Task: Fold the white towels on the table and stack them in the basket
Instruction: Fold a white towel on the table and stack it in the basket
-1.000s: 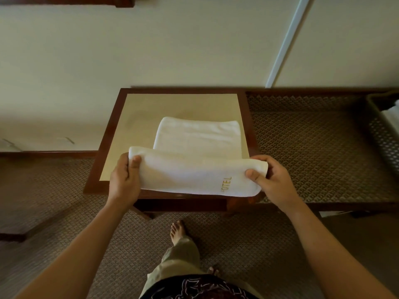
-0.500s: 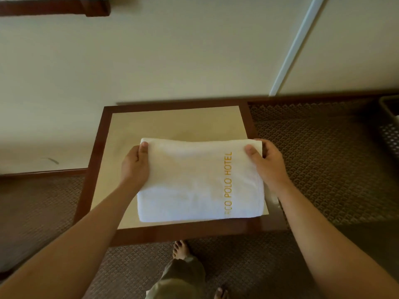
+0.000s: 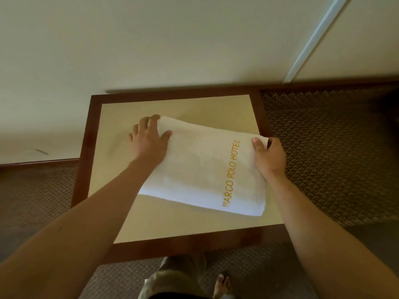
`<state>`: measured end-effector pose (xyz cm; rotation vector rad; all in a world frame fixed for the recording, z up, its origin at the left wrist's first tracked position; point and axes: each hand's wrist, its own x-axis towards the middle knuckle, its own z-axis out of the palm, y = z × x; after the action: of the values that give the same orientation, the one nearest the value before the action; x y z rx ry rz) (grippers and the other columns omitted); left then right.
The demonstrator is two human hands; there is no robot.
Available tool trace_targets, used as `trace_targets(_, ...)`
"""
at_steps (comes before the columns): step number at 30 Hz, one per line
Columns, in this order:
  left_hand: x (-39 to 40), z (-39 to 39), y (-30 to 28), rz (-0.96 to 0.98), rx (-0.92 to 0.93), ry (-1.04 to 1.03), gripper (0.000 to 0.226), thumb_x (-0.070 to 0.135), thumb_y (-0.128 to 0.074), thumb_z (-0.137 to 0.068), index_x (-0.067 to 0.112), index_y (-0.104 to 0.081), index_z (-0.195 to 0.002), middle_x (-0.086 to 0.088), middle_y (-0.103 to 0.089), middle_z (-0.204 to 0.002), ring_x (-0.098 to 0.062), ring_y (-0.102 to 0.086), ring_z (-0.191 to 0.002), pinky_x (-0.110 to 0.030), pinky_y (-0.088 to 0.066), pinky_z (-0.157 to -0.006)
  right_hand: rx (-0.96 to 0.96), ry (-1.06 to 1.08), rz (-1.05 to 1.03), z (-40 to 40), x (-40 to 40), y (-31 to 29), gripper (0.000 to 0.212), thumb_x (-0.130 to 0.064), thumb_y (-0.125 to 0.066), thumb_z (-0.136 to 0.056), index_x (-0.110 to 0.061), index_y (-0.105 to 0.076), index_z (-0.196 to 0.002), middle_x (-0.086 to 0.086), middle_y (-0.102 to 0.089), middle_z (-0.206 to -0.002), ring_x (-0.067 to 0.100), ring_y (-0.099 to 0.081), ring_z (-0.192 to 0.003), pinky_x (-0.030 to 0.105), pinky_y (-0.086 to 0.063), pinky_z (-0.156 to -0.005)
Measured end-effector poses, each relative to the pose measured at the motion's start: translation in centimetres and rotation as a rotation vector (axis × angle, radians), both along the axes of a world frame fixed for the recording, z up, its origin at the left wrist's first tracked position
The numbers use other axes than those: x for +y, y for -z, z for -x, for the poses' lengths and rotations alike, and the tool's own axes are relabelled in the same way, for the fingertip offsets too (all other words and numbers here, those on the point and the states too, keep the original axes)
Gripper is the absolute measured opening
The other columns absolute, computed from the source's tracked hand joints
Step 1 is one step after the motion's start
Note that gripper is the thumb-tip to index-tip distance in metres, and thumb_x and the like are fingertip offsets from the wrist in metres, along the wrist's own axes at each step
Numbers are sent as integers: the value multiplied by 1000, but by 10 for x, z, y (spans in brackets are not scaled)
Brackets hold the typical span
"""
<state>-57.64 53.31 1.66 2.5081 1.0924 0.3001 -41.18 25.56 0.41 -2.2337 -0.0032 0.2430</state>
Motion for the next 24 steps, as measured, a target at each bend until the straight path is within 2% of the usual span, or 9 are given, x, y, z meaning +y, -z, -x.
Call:
trace_targets(3, -37, 34, -6, -192, -183, 59, 36, 27, -66, -92, 17, -61, -127, -6, -57, -136, -33, -52, -122, -47, -40, -98, 37, 75, -16, 22, -7, -6, 41, -40, -64, -99, -7, -57, -122, 4, -65, -108, 20, -58, -96, 26, -38, -79)
trace_targets(5, -77, 72, -1, -227, -271, 71, 29, 19, -66, -90, 16, -64, -120, -4, -59, -131, -29, -53, -120, -45, -40, -95, 42, 103, -12, 48, -21, -10, 42, -41, -63, -99, -7, -56, -124, 1, -61, -105, 17, -55, -92, 26, -38, -78)
trace_targets(7, -117, 106, 6, -59, -319, 7, 28, 19, -63, -92, 16, -63, -120, -2, -58, -128, -25, -53, -116, -44, -45, -94, 70, 143, -13, 73, -37, -9, 44, -46, -64, -98, -11, -56, -122, -1, -61, -104, 17, -56, -90, 27, -41, -76)
trace_targets(10, -159, 140, 8, 558, -333, -347, 30, 31, -58, -101, 26, -50, -130, 5, -55, -129, -11, -59, -105, -40, -55, -89, 109, 140, -22, 111, -65, -5, 40, -57, -67, -90, -22, -59, -109, -3, -66, -101, 19, -64, -92, 36, -55, -82)
trace_targets(13, -179, 156, 5, 938, -374, -547, 25, 39, -55, -103, 30, -50, -125, 0, -66, -119, -19, -68, -103, -46, -60, -87, 254, 110, -138, 148, -88, -5, 28, -41, -75, -88, -18, -59, -96, 0, -70, -96, 22, -70, -88, 47, -62, -78)
trace_targets(16, -190, 165, -2, 966, -326, -530, 31, 47, -52, -103, 27, -56, -126, 2, -69, -111, -22, -68, -99, -49, -60, -85, 447, -44, -146, 185, -109, -12, 25, -28, -75, -91, -14, -56, -99, 9, -72, -95, 23, -75, -71, 48, -64, -64)
trace_targets(19, -191, 174, -5, 894, -229, -535, 37, 53, -53, -101, 23, -63, -120, 3, -70, -105, -21, -67, -95, -48, -58, -88, 556, -354, 191, 190, -130, -23, 32, -46, -67, -91, -18, -59, -103, 5, -73, -89, 20, -72, -64, 37, -60, -62)
trace_targets(22, -192, 181, -6, 966, -202, -520, 40, 59, -57, -96, 22, -72, -103, 0, -75, -100, -25, -71, -95, -51, -59, -88, 477, -543, 435, 171, -132, -29, 72, -76, -48, -86, -13, -67, -115, 5, -71, -106, 23, -66, -92, 36, -54, -80)
trace_targets(24, -194, 182, -7, 1014, -203, -500, 42, 61, -61, -93, 21, -73, -101, 0, -76, -101, -25, -72, -97, -51, -59, -90, 366, -548, 449, 161, -123, -36, 77, -82, -42, -87, -14, -67, -113, 3, -69, -108, 24, -64, -98, 36, -51, -82)
